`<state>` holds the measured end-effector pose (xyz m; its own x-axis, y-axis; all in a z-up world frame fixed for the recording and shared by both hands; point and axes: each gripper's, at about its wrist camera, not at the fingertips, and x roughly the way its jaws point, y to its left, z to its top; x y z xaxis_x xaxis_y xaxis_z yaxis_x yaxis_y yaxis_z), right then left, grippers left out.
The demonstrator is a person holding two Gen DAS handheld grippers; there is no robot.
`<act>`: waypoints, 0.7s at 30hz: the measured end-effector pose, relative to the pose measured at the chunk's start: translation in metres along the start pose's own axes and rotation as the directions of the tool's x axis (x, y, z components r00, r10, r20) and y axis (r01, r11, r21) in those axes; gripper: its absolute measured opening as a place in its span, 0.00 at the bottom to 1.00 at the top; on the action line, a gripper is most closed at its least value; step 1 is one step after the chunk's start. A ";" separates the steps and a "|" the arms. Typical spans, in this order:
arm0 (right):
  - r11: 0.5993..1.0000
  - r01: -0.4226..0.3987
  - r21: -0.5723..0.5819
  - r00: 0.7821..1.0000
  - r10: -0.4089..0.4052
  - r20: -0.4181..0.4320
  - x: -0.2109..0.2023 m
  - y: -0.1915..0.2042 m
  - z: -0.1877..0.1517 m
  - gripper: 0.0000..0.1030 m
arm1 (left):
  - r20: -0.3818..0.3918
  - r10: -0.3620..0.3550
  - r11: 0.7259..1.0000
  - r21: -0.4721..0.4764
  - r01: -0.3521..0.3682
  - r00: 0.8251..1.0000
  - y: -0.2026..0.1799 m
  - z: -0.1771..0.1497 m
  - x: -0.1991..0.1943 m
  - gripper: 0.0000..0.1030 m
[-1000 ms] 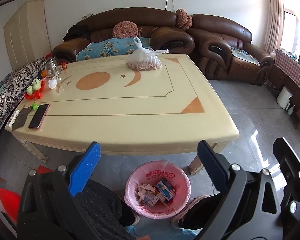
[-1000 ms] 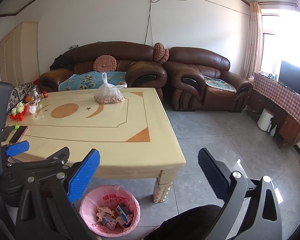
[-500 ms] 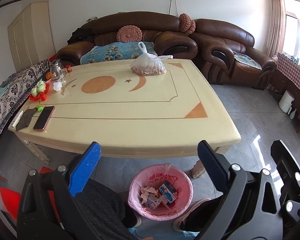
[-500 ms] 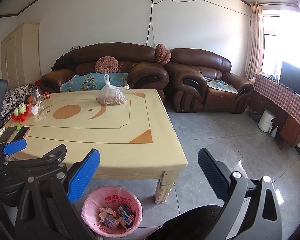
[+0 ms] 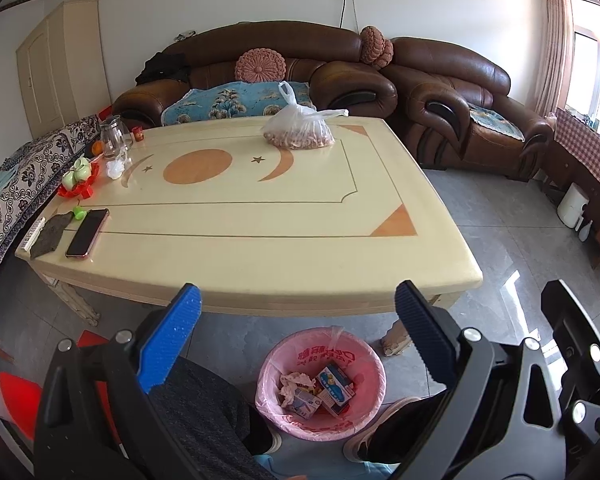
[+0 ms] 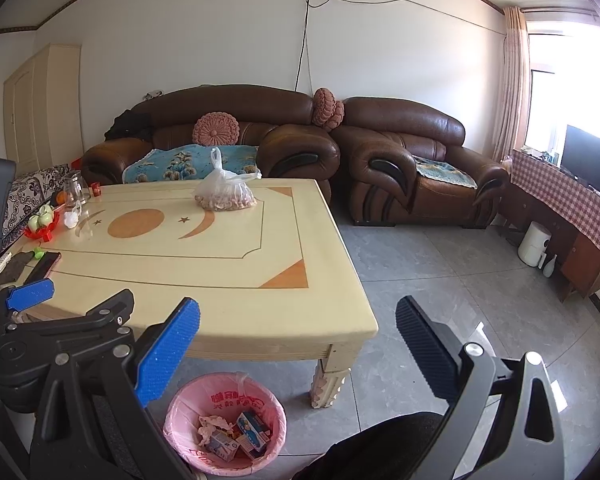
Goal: Collect trash
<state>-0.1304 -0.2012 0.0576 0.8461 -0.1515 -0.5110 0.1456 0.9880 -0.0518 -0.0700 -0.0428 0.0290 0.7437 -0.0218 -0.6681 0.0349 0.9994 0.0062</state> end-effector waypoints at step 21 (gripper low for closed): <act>1.000 -0.006 -0.007 1.000 0.006 -0.003 0.004 0.002 0.003 0.93 | -0.010 0.027 1.000 0.005 -0.027 1.000 0.002 -0.001 0.004 0.94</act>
<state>-0.1250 -0.1998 0.0576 0.8453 -0.1454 -0.5140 0.1371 0.9891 -0.0544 -0.0674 -0.0414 0.0257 0.7377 0.0053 -0.6751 0.0180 0.9995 0.0276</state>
